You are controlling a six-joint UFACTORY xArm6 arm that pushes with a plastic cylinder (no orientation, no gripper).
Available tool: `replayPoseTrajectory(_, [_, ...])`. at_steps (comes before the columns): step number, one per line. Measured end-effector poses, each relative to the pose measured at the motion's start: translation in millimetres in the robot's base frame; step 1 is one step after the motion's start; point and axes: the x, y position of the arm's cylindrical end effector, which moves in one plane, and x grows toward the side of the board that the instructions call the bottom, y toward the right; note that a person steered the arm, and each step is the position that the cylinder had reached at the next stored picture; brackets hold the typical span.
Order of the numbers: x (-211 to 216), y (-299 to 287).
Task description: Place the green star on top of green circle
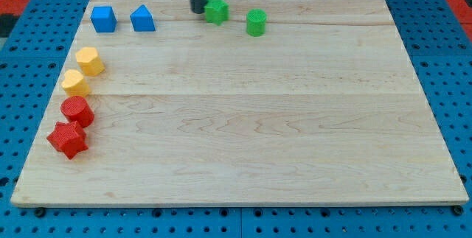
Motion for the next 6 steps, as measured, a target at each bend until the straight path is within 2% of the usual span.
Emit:
replayPoseTrajectory(1, [0.0, 13.3])
replayPoseTrajectory(2, [1.8, 1.0])
replayPoseTrajectory(3, [26.4, -10.9])
replayPoseTrajectory(4, [28.4, 7.7])
replayPoseTrajectory(6, [2.6, 39.0])
